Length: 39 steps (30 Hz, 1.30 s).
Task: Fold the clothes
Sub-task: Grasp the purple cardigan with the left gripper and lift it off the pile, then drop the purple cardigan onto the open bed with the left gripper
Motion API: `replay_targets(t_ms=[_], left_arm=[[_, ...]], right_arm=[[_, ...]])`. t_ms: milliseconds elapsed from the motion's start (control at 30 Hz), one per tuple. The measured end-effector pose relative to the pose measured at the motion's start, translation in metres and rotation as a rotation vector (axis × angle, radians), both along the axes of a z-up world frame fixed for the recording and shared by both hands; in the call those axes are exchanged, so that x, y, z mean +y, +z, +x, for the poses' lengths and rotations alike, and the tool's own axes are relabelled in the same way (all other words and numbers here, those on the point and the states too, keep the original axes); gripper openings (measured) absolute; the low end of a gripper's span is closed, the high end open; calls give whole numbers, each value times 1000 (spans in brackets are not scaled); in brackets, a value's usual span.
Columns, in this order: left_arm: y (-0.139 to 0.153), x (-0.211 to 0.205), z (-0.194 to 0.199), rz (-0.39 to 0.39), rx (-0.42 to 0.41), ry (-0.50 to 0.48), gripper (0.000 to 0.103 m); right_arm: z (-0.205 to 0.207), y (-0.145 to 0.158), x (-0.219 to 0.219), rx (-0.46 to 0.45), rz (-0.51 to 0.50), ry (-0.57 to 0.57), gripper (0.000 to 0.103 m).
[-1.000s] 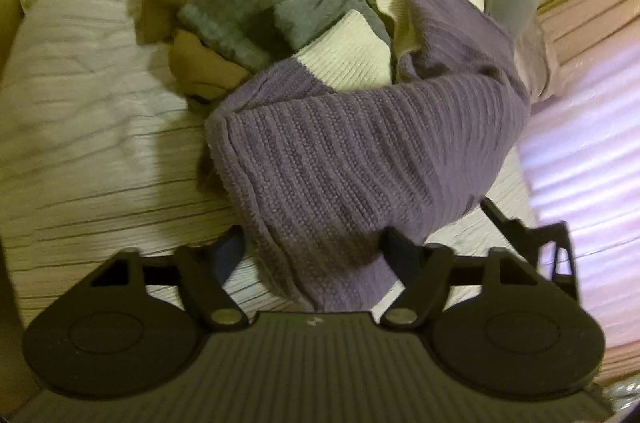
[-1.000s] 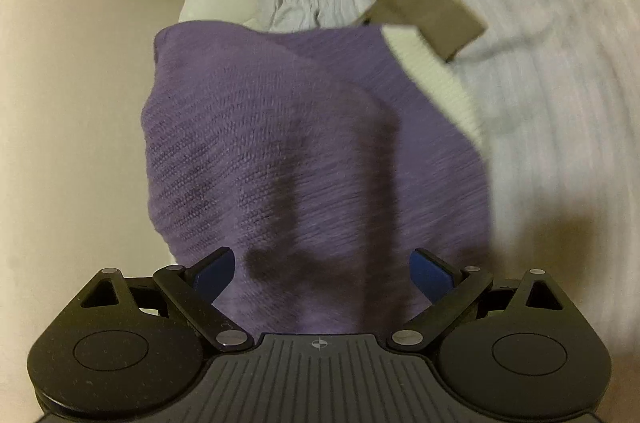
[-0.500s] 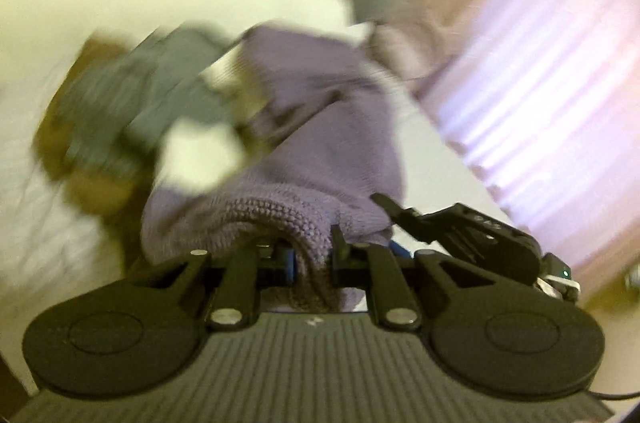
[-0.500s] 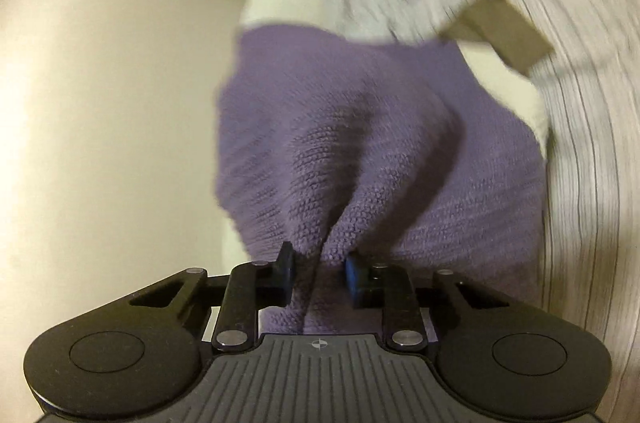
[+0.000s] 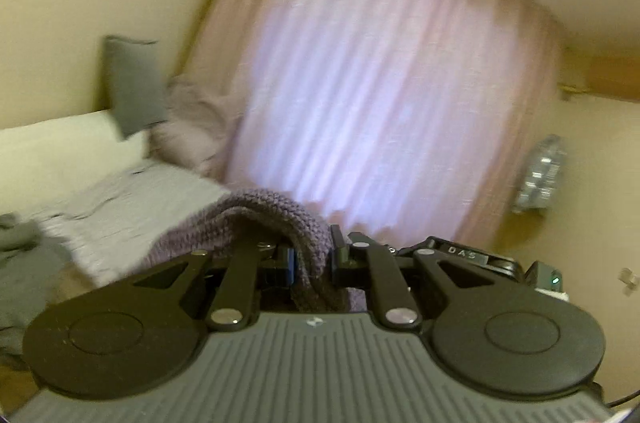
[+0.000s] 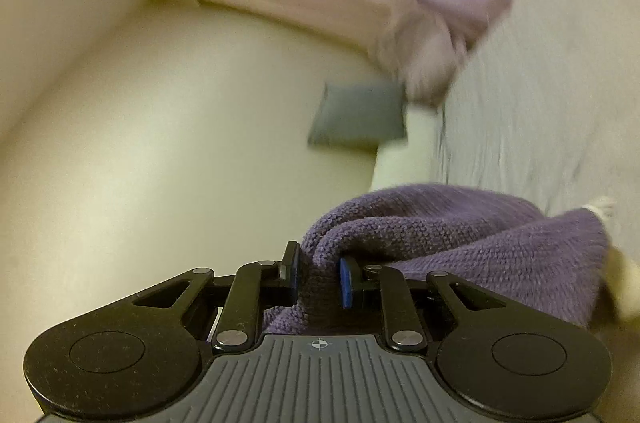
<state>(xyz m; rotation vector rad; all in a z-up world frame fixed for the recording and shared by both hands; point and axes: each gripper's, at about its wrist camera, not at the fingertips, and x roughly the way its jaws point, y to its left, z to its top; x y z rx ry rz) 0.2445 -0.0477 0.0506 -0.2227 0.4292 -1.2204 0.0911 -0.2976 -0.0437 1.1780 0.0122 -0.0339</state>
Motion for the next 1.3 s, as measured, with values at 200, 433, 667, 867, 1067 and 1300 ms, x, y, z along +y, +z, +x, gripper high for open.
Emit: replay_targets(t_ms=[200, 433, 667, 867, 1067, 1300], left_arm=[[23, -50, -86, -70, 11, -169, 12], [36, -91, -199, -108, -35, -255, 12], [-47, -144, -260, 426, 52, -177, 16], [-106, -123, -287, 665, 64, -185, 17], [-139, -92, -278, 782, 50, -253, 18], [-141, -65, -297, 822, -63, -319, 28]], right_arm=[[-123, 71, -23, 12, -197, -188, 18], [-243, 122, -36, 3, -330, -335, 18], [-290, 95, -47, 480, -249, -236, 86], [-367, 23, -15, 818, -144, -246, 86], [-440, -25, 29, 981, -46, -349, 86], [-400, -35, 76, 1075, -102, -328, 86]])
